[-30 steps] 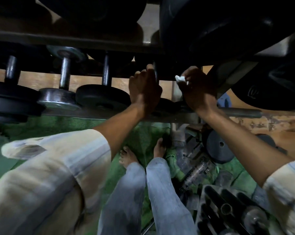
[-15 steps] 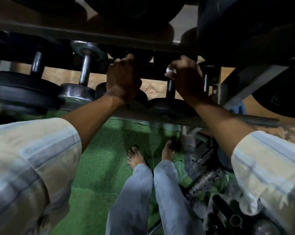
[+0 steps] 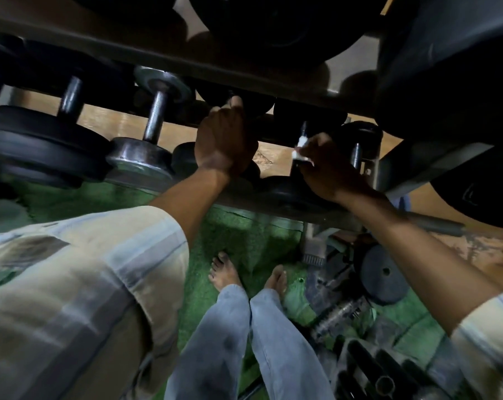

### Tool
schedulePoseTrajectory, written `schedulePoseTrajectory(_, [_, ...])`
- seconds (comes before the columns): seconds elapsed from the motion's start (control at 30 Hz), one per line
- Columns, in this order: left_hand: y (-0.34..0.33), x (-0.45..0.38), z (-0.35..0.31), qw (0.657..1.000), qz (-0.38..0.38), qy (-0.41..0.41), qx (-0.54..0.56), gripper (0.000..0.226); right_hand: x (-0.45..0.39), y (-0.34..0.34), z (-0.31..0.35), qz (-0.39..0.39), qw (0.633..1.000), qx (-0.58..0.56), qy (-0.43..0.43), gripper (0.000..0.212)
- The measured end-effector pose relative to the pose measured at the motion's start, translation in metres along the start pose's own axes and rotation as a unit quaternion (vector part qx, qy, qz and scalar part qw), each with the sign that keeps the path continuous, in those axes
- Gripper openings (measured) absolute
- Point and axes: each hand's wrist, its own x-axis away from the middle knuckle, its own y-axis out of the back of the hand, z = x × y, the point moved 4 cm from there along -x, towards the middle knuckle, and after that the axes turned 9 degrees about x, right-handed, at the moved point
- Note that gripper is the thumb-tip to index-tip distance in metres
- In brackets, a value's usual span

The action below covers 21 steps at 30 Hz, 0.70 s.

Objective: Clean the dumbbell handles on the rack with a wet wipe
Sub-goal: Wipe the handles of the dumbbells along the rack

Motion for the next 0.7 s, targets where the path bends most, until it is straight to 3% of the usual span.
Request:
schedulePoseTrajectory(0.1, [-0.001, 0.001, -0.002, 1.0, -0.018, -0.021, -0.001, 0.036, -0.019, -0.002, -0.004, -0.066, 0.997, 0.047, -0.018, 0.038])
schedulePoseTrajectory(0.23, [-0.001, -0.001, 0.0, 0.999, -0.041, -0.028, 0.006, 0.038, -0.028, 0.001, 0.002, -0.097, 0.99, 0.097, -0.016, 0.039])
schedulePoseTrajectory(0.37, [-0.003, 0.002, 0.0, 0.999, -0.043, -0.027, 0.002, 0.039, -0.015, -0.001, 0.006, -0.02, 0.997, 0.066, 0.024, 0.023])
schedulePoseTrajectory(0.47, [-0.004, -0.002, 0.0, 0.998, -0.051, -0.023, 0.002, 0.045, -0.004, -0.006, 0.006, 0.067, 0.997, 0.007, -0.033, 0.029])
schedulePoseTrajectory(0.6, [-0.003, 0.002, 0.002, 0.998, -0.06, -0.035, -0.01, 0.045, 0.008, -0.002, -0.006, 0.096, 0.989, -0.013, -0.113, 0.03])
schedulePoseTrajectory(0.7, [-0.013, -0.007, -0.002, 0.998, -0.057, 0.004, 0.03, 0.035, 0.013, -0.008, -0.019, 0.141, 0.969, -0.111, -0.171, 0.031])
